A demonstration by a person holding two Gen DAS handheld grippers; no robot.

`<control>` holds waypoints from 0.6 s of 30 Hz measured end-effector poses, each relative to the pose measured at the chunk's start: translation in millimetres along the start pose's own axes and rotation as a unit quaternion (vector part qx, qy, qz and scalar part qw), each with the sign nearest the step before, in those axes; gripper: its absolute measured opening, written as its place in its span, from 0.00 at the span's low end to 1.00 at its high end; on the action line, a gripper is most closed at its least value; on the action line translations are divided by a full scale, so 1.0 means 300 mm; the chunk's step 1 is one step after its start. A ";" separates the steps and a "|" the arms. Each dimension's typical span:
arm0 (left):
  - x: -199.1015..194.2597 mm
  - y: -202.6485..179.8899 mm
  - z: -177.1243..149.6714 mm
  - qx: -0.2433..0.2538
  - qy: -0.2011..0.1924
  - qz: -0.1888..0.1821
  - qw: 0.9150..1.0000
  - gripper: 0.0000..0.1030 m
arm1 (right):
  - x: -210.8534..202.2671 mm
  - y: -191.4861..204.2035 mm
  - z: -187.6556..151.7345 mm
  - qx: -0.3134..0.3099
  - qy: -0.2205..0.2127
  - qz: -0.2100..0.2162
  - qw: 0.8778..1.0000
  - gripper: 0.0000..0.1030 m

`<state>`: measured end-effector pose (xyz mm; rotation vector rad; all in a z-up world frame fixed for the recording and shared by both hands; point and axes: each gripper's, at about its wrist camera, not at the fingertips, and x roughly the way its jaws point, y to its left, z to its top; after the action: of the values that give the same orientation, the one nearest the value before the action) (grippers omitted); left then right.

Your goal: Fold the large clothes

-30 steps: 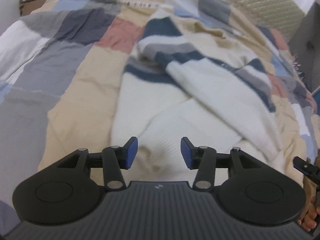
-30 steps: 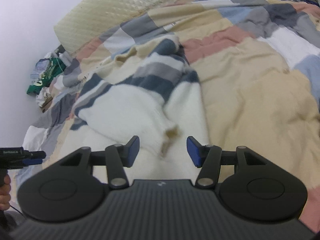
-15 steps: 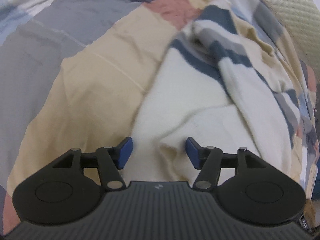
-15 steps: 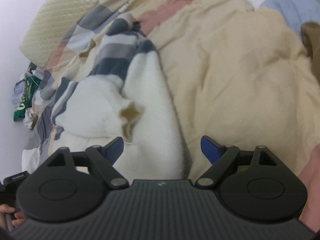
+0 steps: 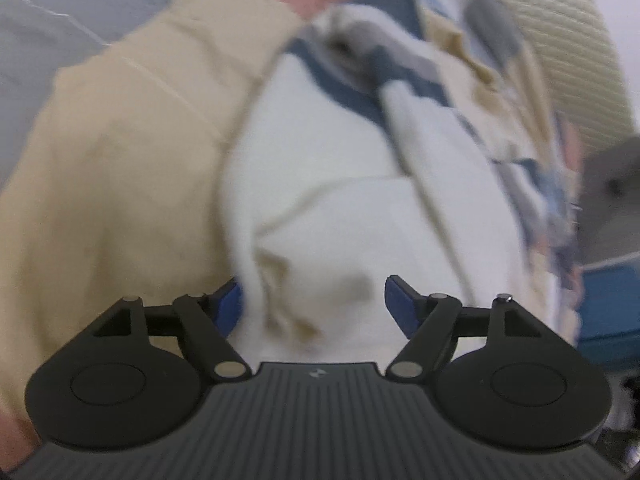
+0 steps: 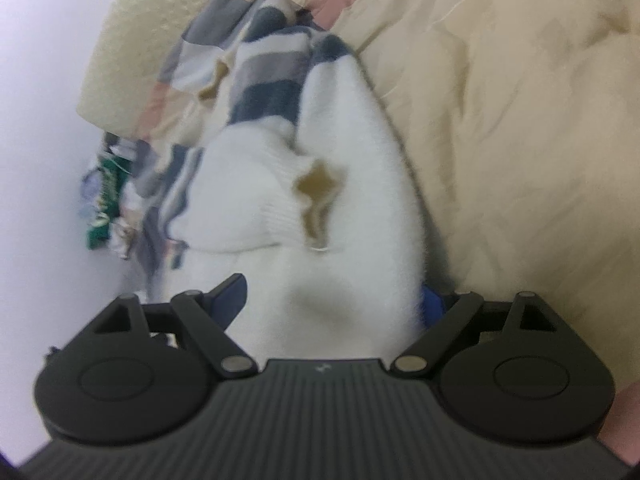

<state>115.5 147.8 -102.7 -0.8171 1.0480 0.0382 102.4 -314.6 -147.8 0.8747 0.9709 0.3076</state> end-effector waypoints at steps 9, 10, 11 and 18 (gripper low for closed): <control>0.045 -0.035 -0.035 0.030 0.029 0.042 0.998 0.79 | 0.040 0.040 -0.021 -0.030 0.020 -0.006 0.999 0.85; 0.058 -0.030 -0.034 0.033 0.031 0.058 0.997 0.81 | 0.046 0.026 -0.020 -0.025 0.023 -0.017 0.999 0.83; 0.067 -0.031 -0.035 0.034 0.034 0.068 0.996 0.81 | 0.051 0.018 -0.018 -0.021 0.024 -0.022 0.999 0.82; 0.050 -0.019 -0.035 0.022 0.038 -0.009 0.999 0.81 | 0.065 0.020 -0.026 -0.015 0.036 0.019 0.999 0.84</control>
<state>117.7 132.1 -113.6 -0.7939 1.1090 -0.0312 107.5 -295.4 -156.8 0.8609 1.0146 0.3864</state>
